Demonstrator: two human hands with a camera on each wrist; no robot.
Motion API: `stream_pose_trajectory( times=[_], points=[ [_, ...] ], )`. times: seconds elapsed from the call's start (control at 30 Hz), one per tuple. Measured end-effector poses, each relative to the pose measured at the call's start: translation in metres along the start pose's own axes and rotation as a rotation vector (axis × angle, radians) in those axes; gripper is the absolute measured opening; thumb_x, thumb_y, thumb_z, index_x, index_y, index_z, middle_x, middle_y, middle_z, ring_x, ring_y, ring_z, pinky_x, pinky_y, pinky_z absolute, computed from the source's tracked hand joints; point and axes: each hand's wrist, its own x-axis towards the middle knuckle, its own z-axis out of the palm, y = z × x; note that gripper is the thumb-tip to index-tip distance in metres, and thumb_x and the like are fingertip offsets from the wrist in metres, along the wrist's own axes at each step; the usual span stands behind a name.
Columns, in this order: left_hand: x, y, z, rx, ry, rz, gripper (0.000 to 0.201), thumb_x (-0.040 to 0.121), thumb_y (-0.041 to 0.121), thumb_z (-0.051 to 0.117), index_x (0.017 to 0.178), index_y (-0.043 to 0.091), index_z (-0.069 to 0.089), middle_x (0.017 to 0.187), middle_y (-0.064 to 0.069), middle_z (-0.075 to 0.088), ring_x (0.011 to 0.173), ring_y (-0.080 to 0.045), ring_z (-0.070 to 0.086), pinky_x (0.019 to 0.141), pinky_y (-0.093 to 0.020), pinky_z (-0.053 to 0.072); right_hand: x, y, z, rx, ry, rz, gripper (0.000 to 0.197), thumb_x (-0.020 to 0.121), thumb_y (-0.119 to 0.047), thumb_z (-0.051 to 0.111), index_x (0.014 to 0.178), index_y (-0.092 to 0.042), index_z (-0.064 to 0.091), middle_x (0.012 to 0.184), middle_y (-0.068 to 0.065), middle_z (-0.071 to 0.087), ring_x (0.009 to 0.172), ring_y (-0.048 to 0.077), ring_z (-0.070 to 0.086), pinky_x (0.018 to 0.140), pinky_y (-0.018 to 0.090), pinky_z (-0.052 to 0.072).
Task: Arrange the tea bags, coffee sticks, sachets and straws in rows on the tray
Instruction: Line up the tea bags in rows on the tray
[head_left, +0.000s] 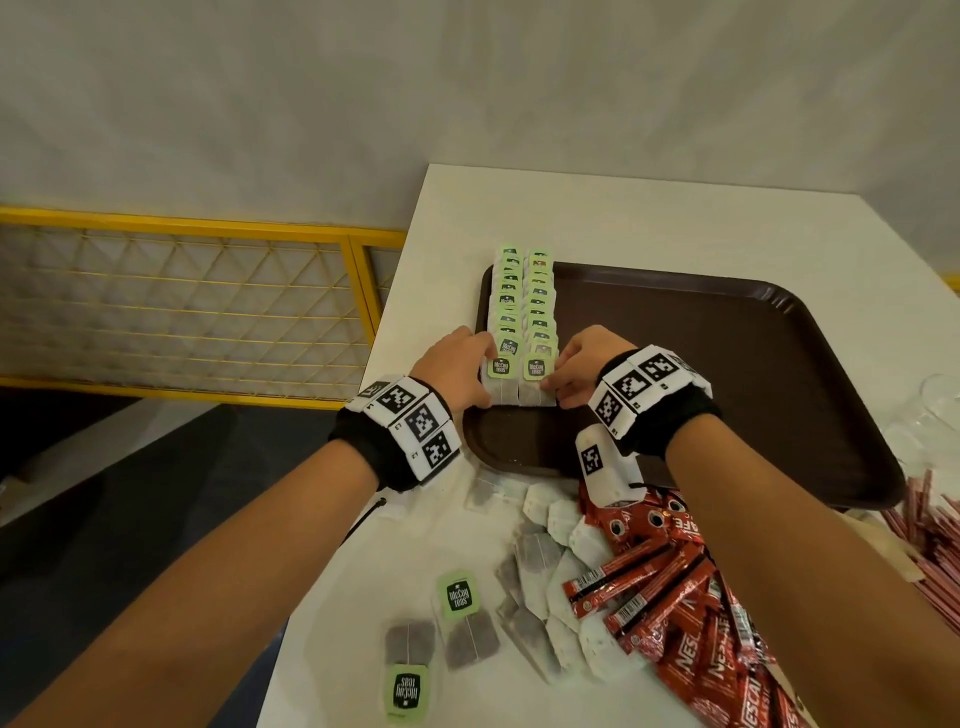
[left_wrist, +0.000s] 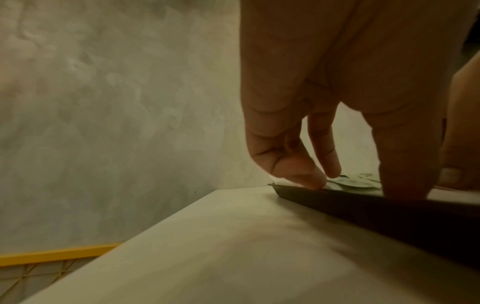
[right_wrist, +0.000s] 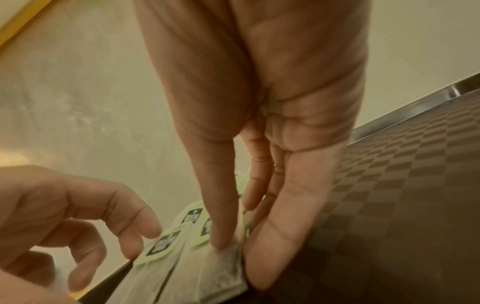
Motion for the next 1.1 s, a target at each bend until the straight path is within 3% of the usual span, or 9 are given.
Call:
stream_pose_trajectory(
  times=[0.17, 0.37, 0.63, 0.73, 0.83, 0.9, 0.97, 1.0, 1.1],
  points=[
    [-0.001, 0.005, 0.003, 0.061, 0.022, 0.013, 0.050, 0.077, 0.018, 0.074, 0.121, 0.018, 0.051, 0.124, -0.005, 0.048, 0.111, -0.024, 0.050, 0.087, -0.036, 0.045, 0.002, 0.000, 0.004, -0.009, 0.056, -0.017, 0.035, 0.064, -0.015, 0.084, 0.090, -0.003, 0.065, 0.093, 0.015, 0.071, 0.089, 0.030, 0.068, 0.082, 0.046, 0.056],
    [0.000, 0.008, 0.005, 0.096, 0.033, 0.023, 0.049, 0.079, 0.020, 0.072, 0.123, 0.018, 0.051, 0.128, -0.003, 0.047, 0.114, -0.023, 0.049, 0.087, -0.035, 0.043, 0.005, 0.000, 0.004, 0.044, 0.056, -0.029, 0.028, 0.074, -0.016, 0.079, 0.093, -0.004, 0.062, 0.102, 0.017, 0.069, 0.098, 0.029, 0.066, 0.087, 0.045, 0.054],
    [-0.007, 0.011, 0.001, 0.046, 0.077, 0.012, 0.046, 0.079, 0.022, 0.071, 0.121, 0.020, 0.052, 0.127, -0.004, 0.046, 0.112, -0.022, 0.049, 0.084, -0.032, 0.041, -0.002, 0.003, -0.002, 0.027, 0.044, -0.055, 0.046, 0.075, -0.021, 0.077, 0.113, -0.002, 0.059, 0.108, 0.017, 0.067, 0.102, 0.028, 0.064, 0.090, 0.045, 0.052],
    [-0.022, 0.010, -0.009, -0.021, 0.116, 0.015, 0.045, 0.081, 0.027, 0.069, 0.122, 0.021, 0.052, 0.123, -0.001, 0.047, 0.099, -0.018, 0.050, 0.080, -0.028, 0.039, -0.023, 0.002, -0.009, -0.046, 0.128, -0.146, 0.050, 0.078, -0.025, 0.075, 0.120, -0.009, 0.054, 0.115, 0.009, 0.059, 0.105, 0.023, 0.059, 0.090, 0.042, 0.052],
    [-0.049, 0.009, -0.019, -0.126, 0.129, 0.031, 0.038, 0.083, 0.029, 0.068, 0.117, 0.019, 0.055, 0.108, 0.005, 0.053, 0.077, -0.007, 0.048, 0.070, -0.017, 0.037, -0.060, -0.005, -0.008, -0.075, 0.117, -0.323, 0.043, 0.081, -0.030, 0.071, 0.118, -0.016, 0.054, 0.109, 0.002, 0.058, 0.100, 0.018, 0.059, 0.085, 0.037, 0.054],
    [-0.073, 0.005, -0.021, -0.184, 0.045, 0.051, 0.030, 0.082, 0.028, 0.070, 0.108, 0.021, 0.059, 0.093, 0.011, 0.056, 0.068, 0.000, 0.048, 0.058, -0.008, 0.035, -0.090, -0.008, 0.000, -0.148, 0.001, -0.441, 0.041, 0.081, -0.034, 0.069, 0.117, -0.021, 0.056, 0.103, -0.004, 0.060, 0.097, 0.014, 0.059, 0.082, 0.027, 0.052],
    [-0.098, 0.000, -0.020, -0.200, -0.108, 0.068, 0.025, 0.079, 0.028, 0.073, 0.100, 0.024, 0.061, 0.085, 0.014, 0.058, 0.067, -0.002, 0.050, 0.057, -0.007, 0.037, -0.120, -0.006, 0.014, -0.273, -0.145, -0.527, 0.038, 0.082, -0.035, 0.068, 0.116, -0.023, 0.057, 0.099, -0.007, 0.061, 0.090, 0.007, 0.058, 0.071, 0.009, 0.045],
    [-0.110, -0.003, -0.018, -0.185, -0.183, 0.071, 0.026, 0.077, 0.029, 0.075, 0.099, 0.025, 0.061, 0.085, 0.013, 0.059, 0.067, -0.003, 0.051, 0.059, -0.009, 0.038, -0.133, -0.003, 0.023, -0.324, -0.204, -0.566, 0.037, 0.083, -0.034, 0.068, 0.116, -0.022, 0.057, 0.098, -0.007, 0.060, 0.087, 0.006, 0.057, 0.066, 0.006, 0.042],
    [-0.141, -0.011, -0.007, -0.087, -0.317, 0.043, 0.035, 0.073, 0.034, 0.078, 0.101, 0.025, 0.059, 0.088, 0.011, 0.058, 0.066, 0.001, 0.050, 0.060, -0.011, 0.038, -0.154, 0.015, 0.054, -0.462, -0.304, -0.642, 0.038, 0.083, -0.033, 0.068, 0.117, -0.019, 0.057, 0.103, -0.004, 0.056, 0.092, 0.009, 0.053, 0.071, 0.011, 0.039]
  ],
)
